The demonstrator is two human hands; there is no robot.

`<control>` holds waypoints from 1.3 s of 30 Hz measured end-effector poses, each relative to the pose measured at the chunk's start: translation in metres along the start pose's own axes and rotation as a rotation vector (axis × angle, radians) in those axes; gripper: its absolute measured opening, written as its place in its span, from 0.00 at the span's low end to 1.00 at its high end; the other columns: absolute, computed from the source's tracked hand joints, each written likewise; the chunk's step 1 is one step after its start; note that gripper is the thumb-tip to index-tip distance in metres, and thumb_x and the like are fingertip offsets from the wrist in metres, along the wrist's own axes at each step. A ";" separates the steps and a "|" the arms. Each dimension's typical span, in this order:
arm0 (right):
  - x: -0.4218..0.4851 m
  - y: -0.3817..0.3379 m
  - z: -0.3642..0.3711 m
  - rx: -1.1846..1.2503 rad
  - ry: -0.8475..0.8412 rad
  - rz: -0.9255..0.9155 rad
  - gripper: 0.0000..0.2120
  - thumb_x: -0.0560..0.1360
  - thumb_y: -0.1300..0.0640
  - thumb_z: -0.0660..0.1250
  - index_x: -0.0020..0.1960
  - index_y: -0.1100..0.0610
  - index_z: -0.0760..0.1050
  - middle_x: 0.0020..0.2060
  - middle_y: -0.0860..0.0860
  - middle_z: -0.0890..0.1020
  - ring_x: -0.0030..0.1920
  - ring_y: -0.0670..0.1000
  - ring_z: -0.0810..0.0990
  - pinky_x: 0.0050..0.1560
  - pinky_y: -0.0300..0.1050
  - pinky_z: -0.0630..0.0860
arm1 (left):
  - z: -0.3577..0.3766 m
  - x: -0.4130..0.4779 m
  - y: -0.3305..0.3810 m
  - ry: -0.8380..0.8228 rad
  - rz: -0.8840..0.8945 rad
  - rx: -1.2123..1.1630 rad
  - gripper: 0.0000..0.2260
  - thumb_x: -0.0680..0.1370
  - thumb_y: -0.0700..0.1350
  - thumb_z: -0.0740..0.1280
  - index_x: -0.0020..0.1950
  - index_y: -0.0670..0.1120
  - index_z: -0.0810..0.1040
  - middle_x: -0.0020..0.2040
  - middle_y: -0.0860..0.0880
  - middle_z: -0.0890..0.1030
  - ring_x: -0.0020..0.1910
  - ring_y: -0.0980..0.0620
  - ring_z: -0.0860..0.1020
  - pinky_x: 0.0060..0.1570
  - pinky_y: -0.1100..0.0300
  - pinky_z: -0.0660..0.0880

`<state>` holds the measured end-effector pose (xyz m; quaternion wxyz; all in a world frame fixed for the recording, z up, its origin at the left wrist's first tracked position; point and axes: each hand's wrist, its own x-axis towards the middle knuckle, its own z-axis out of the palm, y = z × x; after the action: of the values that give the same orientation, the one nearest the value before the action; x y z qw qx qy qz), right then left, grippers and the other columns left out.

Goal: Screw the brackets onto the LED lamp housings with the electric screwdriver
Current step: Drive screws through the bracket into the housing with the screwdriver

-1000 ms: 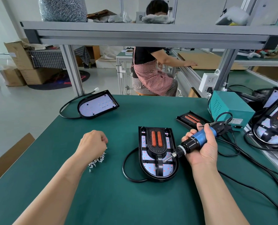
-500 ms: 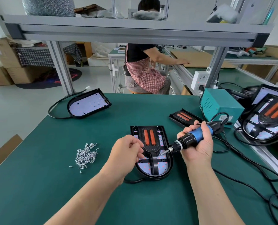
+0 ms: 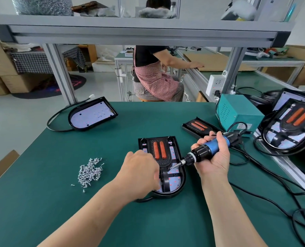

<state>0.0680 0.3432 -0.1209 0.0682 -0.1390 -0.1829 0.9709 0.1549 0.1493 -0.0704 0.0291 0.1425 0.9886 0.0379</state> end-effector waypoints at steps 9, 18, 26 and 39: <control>-0.001 0.000 0.000 0.012 -0.018 0.009 0.06 0.78 0.52 0.69 0.45 0.53 0.75 0.34 0.47 0.76 0.31 0.47 0.74 0.37 0.40 0.69 | -0.004 0.022 0.005 -0.227 0.047 0.133 0.12 0.72 0.46 0.72 0.34 0.48 0.70 0.34 0.51 0.73 0.36 0.47 0.71 0.45 0.55 0.63; -0.018 -0.001 0.020 -0.026 -0.107 -0.026 0.06 0.75 0.54 0.71 0.49 0.54 0.76 0.36 0.48 0.76 0.33 0.46 0.73 0.38 0.39 0.68 | -0.006 0.017 0.001 -0.177 -0.056 -0.036 0.06 0.77 0.45 0.66 0.44 0.44 0.78 0.45 0.47 0.80 0.48 0.42 0.77 0.53 0.53 0.70; -0.058 0.014 0.060 -0.382 -0.425 -0.159 0.11 0.72 0.58 0.71 0.53 0.57 0.75 0.37 0.50 0.74 0.34 0.47 0.73 0.38 0.38 0.70 | 0.008 -0.012 -0.046 0.210 -0.305 -0.480 0.05 0.76 0.49 0.70 0.47 0.54 0.74 0.43 0.51 0.77 0.43 0.50 0.76 0.43 0.55 0.69; -0.080 0.039 0.067 -0.708 -0.533 -0.106 0.12 0.71 0.60 0.72 0.53 0.56 0.77 0.32 0.52 0.73 0.32 0.47 0.72 0.33 0.41 0.72 | 0.019 -0.023 -0.041 0.056 -0.251 -0.667 0.13 0.76 0.50 0.69 0.54 0.61 0.68 0.34 0.50 0.81 0.35 0.50 0.80 0.43 0.53 0.79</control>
<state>0.1208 0.2705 -0.0558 0.0166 0.1109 -0.5219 0.8456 0.1671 0.1047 -0.0921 0.0513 0.0014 0.9320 0.3587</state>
